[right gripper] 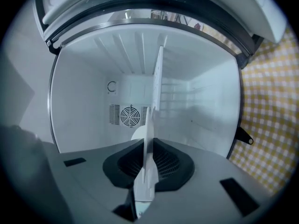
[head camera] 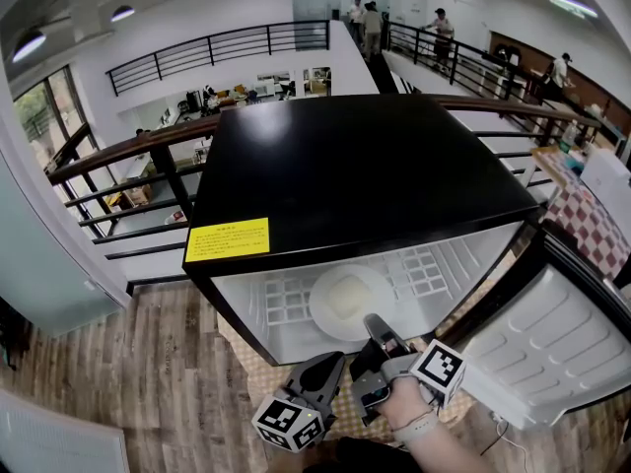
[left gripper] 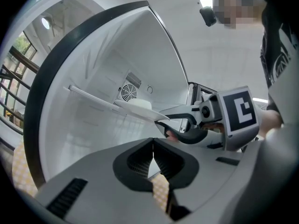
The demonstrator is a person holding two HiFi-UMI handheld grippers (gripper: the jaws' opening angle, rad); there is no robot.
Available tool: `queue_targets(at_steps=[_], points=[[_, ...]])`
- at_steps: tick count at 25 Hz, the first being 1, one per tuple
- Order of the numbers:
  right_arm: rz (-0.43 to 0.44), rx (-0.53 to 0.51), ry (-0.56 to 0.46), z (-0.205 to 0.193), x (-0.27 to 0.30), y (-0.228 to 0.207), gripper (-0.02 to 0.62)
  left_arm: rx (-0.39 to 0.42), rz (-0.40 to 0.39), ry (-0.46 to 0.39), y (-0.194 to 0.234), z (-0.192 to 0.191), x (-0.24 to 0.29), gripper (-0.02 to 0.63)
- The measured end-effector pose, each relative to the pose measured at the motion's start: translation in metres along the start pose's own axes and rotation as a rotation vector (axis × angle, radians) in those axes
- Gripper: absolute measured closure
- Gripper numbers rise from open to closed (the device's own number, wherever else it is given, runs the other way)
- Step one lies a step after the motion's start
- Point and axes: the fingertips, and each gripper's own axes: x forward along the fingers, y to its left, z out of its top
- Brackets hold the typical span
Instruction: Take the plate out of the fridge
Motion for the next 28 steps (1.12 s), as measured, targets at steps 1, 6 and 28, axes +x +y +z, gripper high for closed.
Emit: queue_targets(at_steps=[1,6,28], points=[[0.002,0.004,-0.008,0.000,-0.002,0.000,0.543,0.000,0.001,-0.002,0.000,0.000,0.000,0.597],[0.007,0.001,-0.013,-0.003,-0.009,0.000,0.541,-0.002,-0.002,-0.010,-0.001,0.003,0.002,0.597],[0.042,0.059,-0.040,-0.001,-0.001,-0.003,0.545,-0.018,0.007,-0.007,0.004,0.000,0.001,0.597]])
